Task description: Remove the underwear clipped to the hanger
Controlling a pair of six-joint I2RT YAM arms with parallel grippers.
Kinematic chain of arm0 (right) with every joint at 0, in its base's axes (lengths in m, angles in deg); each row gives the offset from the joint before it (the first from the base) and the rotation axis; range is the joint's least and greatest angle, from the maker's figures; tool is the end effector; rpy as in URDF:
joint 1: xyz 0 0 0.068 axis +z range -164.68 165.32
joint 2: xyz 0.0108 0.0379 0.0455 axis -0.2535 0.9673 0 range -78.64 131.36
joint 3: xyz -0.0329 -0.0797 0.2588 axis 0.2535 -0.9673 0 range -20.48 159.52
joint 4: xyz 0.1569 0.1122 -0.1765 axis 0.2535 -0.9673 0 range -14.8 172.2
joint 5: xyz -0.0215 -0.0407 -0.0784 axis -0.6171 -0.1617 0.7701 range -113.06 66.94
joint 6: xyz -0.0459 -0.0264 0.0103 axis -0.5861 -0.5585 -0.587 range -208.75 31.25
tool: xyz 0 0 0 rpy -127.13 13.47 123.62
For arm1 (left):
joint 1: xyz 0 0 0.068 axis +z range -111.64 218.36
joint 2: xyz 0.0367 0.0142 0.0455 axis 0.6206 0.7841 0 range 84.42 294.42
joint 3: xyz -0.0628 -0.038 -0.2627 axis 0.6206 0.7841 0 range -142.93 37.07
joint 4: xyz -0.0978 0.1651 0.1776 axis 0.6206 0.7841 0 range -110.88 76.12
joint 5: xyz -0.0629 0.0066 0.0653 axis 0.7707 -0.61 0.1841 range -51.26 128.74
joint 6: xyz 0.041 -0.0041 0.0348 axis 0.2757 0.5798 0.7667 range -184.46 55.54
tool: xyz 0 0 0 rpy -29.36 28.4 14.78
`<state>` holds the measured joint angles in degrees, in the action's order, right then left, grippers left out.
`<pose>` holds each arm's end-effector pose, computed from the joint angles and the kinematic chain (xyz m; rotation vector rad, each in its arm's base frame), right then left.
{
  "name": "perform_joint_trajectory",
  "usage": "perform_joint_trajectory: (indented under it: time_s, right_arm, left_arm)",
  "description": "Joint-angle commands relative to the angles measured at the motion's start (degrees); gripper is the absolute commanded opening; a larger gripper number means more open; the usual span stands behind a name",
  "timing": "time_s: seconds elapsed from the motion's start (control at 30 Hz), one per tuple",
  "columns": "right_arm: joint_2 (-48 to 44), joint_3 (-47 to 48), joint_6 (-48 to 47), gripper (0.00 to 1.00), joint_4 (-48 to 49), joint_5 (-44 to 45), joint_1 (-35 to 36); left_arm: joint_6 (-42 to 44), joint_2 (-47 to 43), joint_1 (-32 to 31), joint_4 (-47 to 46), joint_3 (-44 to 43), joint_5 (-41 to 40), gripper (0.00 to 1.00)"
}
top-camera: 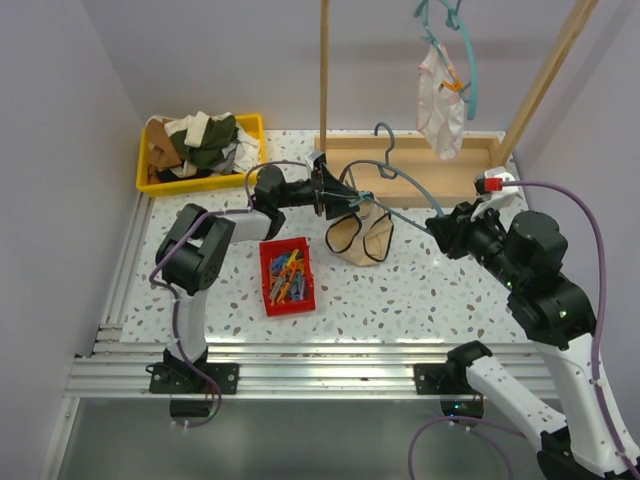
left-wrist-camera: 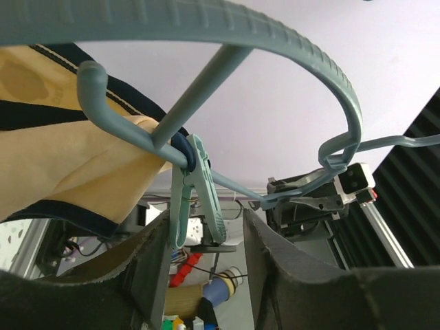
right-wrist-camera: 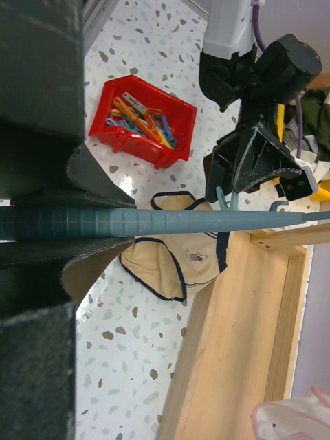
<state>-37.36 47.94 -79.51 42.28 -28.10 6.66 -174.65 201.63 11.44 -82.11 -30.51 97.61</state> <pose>0.1097 0.0463 0.4286 -0.2550 1.7986 0.4594 0.3746 -0.2244 0.2190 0.2478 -2.0328 2.2694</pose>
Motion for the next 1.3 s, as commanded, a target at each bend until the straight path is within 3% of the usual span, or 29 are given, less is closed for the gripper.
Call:
perform_joint_trajectory:
  time_s: [0.0,0.2,0.3,0.5,0.7,0.73,0.93,1.03,1.13,1.17,1.2,1.27]
  right_arm:
    - [-0.6,0.2,-1.0,0.0,1.7,0.3,-0.1]
    - [-0.8,0.3,-1.1,0.0,2.0,-0.4,-0.1]
    - [-1.3,0.0,-1.0,0.0,2.6,-0.1,0.0]
    - [-2.0,-1.0,-0.7,0.0,3.2,-0.1,-0.1]
    - [-2.4,-1.0,-1.1,0.0,2.7,0.7,-0.1]
    - [-2.4,-1.0,-1.1,0.0,2.7,1.0,-0.1]
    - [-0.9,-0.4,-0.5,0.0,0.5,7.8,-0.1]
    - [-0.8,-0.6,0.2,0.0,0.7,11.4,-0.1]
    - [-0.3,-0.4,0.8,0.0,1.0,10.8,-0.1]
    - [-0.4,-0.5,0.9,0.0,1.2,9.8,-0.1]
    - [-0.4,-0.5,0.8,0.0,1.2,9.8,-0.2]
    - [-0.5,-0.7,0.8,0.0,1.2,8.0,-0.1]
  left_arm:
    - [-5.2,0.9,0.5,-9.3,-0.4,-0.2,0.47]
    - [-6.3,1.9,0.5,-9.4,-1.9,-0.3,0.56]
    - [-6.9,2.0,0.5,-10.0,-1.7,-0.4,0.55]
    - [-10.0,2.8,0.5,-13.7,-0.7,-1.3,0.39]
    - [-10.7,3.1,0.5,-14.7,-0.6,-1.6,0.1]
    - [-10.7,3.0,0.5,-14.8,-0.6,-1.6,0.02]
    - [-7.9,1.5,0.4,-12.2,-1.2,-0.5,0.0]
    - [2.8,-2.1,0.4,0.5,-2.2,1.8,0.0]
    - [18.8,-7.2,0.7,18.8,-2.2,3.3,0.0]
    - [37.0,-12.0,1.9,39.6,-1.3,2.1,0.0]
    - [37.2,-12.0,1.9,39.8,-1.3,2.1,0.0]
    - [51.7,-17.0,3.2,56.8,-2.1,-1.7,0.0]
